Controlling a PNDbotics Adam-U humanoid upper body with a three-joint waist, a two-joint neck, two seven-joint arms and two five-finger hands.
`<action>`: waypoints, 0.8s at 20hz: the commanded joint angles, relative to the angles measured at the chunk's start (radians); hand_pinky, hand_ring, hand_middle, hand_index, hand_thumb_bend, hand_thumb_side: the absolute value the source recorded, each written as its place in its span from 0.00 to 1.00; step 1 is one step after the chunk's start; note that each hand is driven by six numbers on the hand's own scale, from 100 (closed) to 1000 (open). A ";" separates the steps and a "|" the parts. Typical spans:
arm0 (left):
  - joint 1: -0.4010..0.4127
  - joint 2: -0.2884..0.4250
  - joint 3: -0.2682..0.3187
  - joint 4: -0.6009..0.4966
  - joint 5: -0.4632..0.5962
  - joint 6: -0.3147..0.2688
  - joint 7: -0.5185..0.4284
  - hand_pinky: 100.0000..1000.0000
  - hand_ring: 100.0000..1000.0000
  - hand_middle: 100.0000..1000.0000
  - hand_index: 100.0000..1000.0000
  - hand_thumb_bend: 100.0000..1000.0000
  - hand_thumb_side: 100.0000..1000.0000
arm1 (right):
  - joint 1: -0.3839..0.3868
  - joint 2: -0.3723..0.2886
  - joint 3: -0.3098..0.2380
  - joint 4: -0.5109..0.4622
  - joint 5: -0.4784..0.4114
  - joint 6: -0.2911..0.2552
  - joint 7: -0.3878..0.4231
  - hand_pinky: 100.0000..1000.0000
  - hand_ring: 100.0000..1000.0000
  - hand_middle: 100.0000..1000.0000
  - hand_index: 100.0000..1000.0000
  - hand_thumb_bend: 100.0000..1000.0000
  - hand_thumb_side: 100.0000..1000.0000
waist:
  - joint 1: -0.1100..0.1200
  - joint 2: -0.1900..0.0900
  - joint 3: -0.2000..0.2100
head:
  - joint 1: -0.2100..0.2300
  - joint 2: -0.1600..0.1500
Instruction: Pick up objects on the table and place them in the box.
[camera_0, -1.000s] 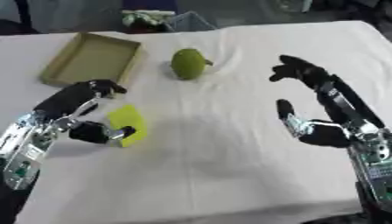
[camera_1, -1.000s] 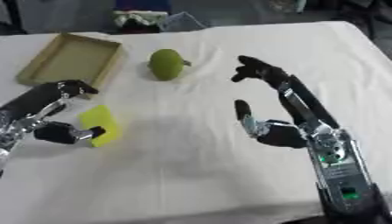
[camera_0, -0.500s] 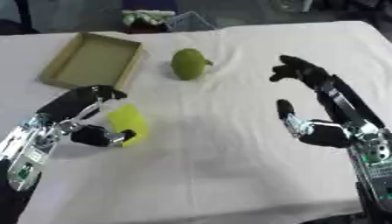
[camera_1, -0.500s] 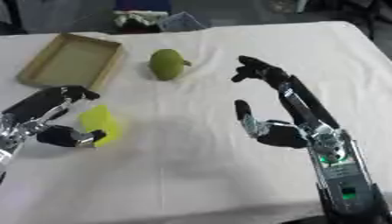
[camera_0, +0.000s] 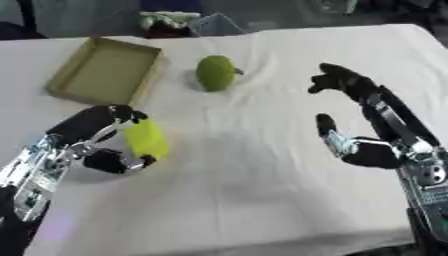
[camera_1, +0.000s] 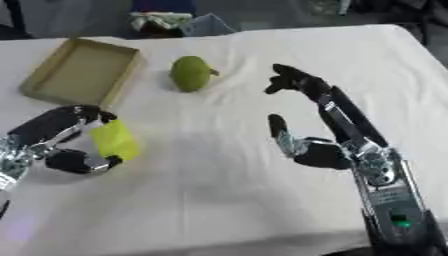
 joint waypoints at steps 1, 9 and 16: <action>-0.007 0.008 0.001 -0.006 -0.006 -0.002 -0.003 0.79 0.81 0.63 0.87 0.44 0.61 | -0.009 -0.011 0.000 -0.009 0.002 0.002 -0.001 0.86 0.86 0.67 0.96 0.00 0.29 | 0.000 -0.014 0.000 | 0.001 0.005; -0.004 0.006 0.010 -0.012 0.003 0.014 0.020 0.75 0.77 0.50 0.83 0.32 0.49 | -0.009 -0.011 0.000 -0.009 0.003 0.003 -0.002 0.86 0.86 0.67 0.97 0.00 0.29 | 0.001 -0.014 0.002 | 0.000 0.005; -0.004 0.008 0.035 -0.044 0.058 0.060 0.078 0.71 0.75 0.43 0.78 0.10 0.35 | -0.010 -0.011 0.000 -0.008 0.005 0.004 -0.003 0.86 0.86 0.67 0.97 0.00 0.29 | 0.000 -0.015 0.003 | -0.002 0.005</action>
